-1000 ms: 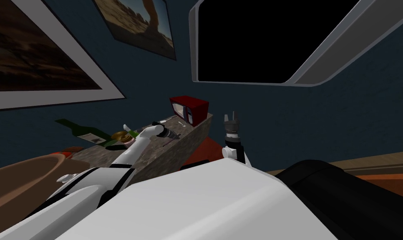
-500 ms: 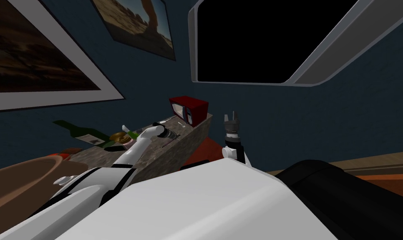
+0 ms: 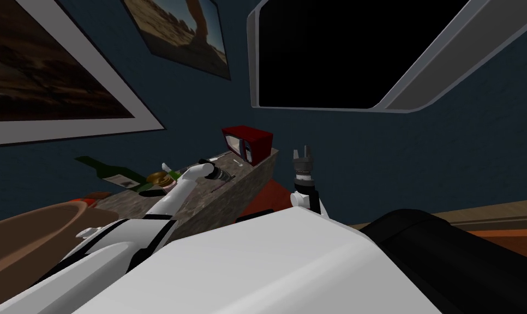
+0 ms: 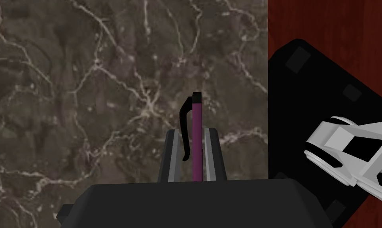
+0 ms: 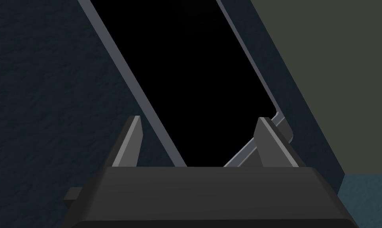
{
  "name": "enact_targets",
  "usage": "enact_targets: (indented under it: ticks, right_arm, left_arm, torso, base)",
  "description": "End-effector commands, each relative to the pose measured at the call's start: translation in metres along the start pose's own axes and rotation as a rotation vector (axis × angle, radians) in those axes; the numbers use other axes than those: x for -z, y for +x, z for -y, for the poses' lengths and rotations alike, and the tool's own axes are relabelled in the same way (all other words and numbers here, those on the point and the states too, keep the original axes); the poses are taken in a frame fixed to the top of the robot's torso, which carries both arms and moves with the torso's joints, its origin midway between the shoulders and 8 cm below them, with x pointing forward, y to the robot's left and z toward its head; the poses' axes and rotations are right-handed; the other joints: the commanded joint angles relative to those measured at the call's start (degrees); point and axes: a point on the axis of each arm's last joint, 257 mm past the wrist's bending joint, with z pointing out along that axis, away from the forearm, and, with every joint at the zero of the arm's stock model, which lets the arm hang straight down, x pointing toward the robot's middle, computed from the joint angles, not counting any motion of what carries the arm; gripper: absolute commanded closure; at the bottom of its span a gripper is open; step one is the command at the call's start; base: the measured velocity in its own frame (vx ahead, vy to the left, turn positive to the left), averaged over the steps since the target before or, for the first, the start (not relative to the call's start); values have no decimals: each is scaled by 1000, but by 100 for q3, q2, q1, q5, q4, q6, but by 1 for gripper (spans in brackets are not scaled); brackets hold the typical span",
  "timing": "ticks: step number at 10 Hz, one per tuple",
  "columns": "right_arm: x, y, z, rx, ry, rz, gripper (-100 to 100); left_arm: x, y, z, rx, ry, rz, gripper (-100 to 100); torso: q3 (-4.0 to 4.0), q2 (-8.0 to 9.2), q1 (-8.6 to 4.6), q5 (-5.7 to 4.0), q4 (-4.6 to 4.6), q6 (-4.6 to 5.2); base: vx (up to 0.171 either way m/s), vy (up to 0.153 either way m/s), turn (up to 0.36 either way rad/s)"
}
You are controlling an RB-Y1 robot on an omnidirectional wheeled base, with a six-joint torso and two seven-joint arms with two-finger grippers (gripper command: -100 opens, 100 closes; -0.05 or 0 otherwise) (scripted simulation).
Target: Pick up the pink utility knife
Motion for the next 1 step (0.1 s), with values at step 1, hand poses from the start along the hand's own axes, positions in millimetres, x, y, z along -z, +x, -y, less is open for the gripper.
enact_targets:
  ticks: [1]
  right_arm:
    - [0,0,0,0,0,0,0]
  left_arm:
    - [0,0,0,0,0,0,0]
  torso:
    - [0,0,0,0,0,0]
  base:
    - [0,0,0]
